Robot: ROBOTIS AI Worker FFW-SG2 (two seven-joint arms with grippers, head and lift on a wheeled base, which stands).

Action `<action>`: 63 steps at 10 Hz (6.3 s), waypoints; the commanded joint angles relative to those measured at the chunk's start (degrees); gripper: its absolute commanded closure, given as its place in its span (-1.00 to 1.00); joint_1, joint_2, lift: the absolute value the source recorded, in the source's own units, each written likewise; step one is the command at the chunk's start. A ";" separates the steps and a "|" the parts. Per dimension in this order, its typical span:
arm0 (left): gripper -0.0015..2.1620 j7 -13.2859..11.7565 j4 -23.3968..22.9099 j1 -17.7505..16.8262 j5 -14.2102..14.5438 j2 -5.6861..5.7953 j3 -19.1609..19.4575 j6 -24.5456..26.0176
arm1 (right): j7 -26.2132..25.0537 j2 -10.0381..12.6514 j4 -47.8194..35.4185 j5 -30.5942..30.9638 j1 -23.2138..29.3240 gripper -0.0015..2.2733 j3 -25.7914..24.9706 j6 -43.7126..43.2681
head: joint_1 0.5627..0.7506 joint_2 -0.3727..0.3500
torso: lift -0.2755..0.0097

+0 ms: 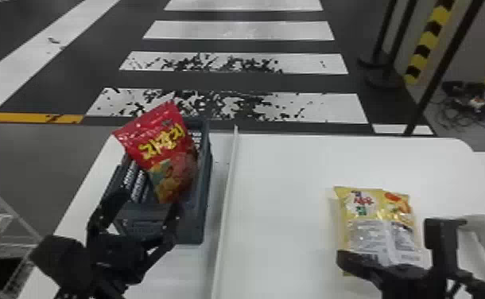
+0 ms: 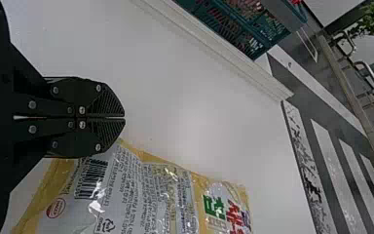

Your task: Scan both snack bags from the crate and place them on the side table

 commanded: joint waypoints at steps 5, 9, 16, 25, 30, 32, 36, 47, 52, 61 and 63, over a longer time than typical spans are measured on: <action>-0.97 -0.01 -0.24 0.18 0.00 -0.05 -0.02 -0.71 | 4.01 0.44 -5.12 -14.94 -3.48 0.51 -9.63 3.24 | 0.41 0.25 | 0.26; -0.97 -0.45 -1.82 0.00 -0.09 0.30 0.16 -0.71 | 0.49 0.00 -1.87 -3.07 -5.68 -0.96 -19.48 -1.50 | 0.41 -0.19 | 0.26; -0.97 -0.89 1.69 -0.79 1.23 1.27 0.07 -0.53 | -1.88 -5.19 15.18 15.04 -8.40 -0.94 -22.82 -11.70 | 0.41 -0.88 | 0.26; -0.97 -0.89 4.15 -1.23 1.14 0.91 0.16 -0.53 | -0.30 -9.05 29.42 15.56 -14.82 0.05 -19.13 -12.05 | 0.41 -0.94 | 0.26; -0.97 -0.89 4.94 -1.58 1.14 0.83 0.24 -0.53 | -0.74 -9.05 27.75 16.44 -15.08 0.98 -20.18 -9.24 | 0.41 -0.94 | 0.26; -0.97 -0.89 4.94 -1.58 1.14 0.83 0.24 -0.53 | -0.65 -8.35 19.66 16.35 -12.18 0.98 -21.32 -2.03 | 0.41 -0.94 | 0.26; -0.97 -0.89 4.68 -1.93 1.14 0.74 0.16 -0.71 | -0.47 -3.43 -0.64 14.68 -2.69 0.98 -24.93 14.67 | 0.41 -0.94 | 0.26; -0.97 -1.07 4.59 -1.58 2.20 1.09 -0.20 -2.12 | 3.22 3.87 -32.37 2.99 9.09 0.98 -29.50 40.63 | 0.41 -0.64 | 0.26; -0.97 -1.24 4.86 -1.58 2.20 0.91 -0.28 -2.29 | 3.04 6.94 -40.36 3.26 9.97 0.98 -22.11 40.63 | 0.41 -0.32 | 0.26; -0.97 -1.33 5.12 -1.58 2.20 0.83 -0.46 -2.64 | -3.81 7.65 -35.53 19.43 10.49 0.98 -1.63 37.52 | 0.41 0.03 | 0.26; -0.97 -1.42 5.21 -1.58 2.20 0.74 -0.90 -2.64 | -11.20 7.73 -35.79 27.08 10.93 0.98 5.92 34.01 | 0.41 0.00 | 0.26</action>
